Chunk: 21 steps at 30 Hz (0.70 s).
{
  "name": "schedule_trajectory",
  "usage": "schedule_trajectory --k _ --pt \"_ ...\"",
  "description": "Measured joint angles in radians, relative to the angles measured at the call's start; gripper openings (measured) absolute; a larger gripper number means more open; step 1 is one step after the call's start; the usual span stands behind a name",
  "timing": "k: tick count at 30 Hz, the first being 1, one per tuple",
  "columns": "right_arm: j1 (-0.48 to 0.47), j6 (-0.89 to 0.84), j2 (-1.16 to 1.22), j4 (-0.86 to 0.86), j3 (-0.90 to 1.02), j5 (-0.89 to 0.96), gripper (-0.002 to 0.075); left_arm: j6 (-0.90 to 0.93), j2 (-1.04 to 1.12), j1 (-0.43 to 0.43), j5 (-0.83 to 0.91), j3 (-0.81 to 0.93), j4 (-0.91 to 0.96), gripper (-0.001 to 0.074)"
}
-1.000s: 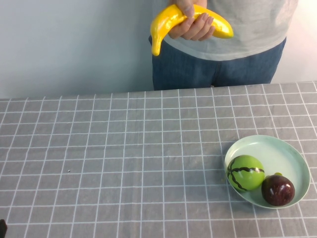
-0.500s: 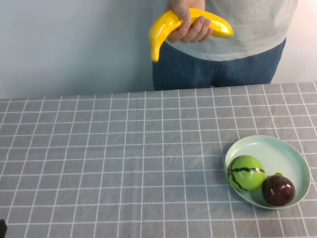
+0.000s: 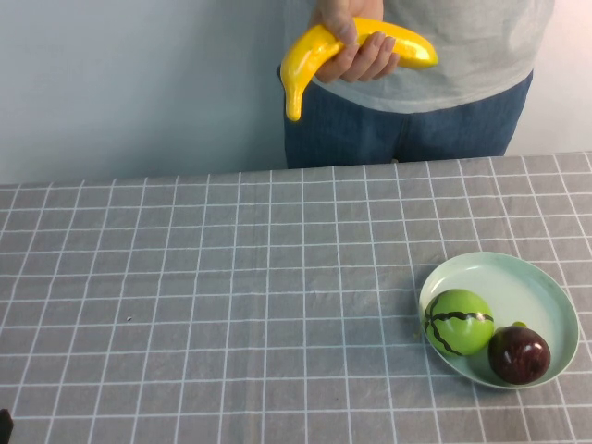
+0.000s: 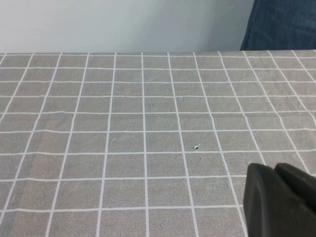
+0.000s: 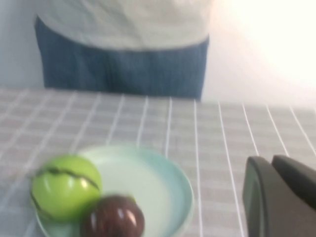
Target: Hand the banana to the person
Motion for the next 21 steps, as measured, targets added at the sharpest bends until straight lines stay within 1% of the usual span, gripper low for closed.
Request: schedule_trajectory --k 3,5,9,21 --pt "0.000 0.186 0.000 -0.167 0.000 0.078 -0.0006 0.000 0.000 0.000 0.000 0.000 0.000 -0.0005" --pt "0.000 0.250 0.000 -0.220 0.001 0.137 -0.0006 0.000 0.000 0.000 0.000 0.000 0.000 -0.0005" --pt "0.000 0.266 0.000 -0.250 0.002 0.159 -0.0006 0.000 0.000 0.000 0.000 0.000 0.000 -0.0005" --pt "0.000 0.276 0.000 -0.256 0.001 0.160 -0.0006 0.000 0.000 0.000 0.000 0.000 0.000 -0.0005"
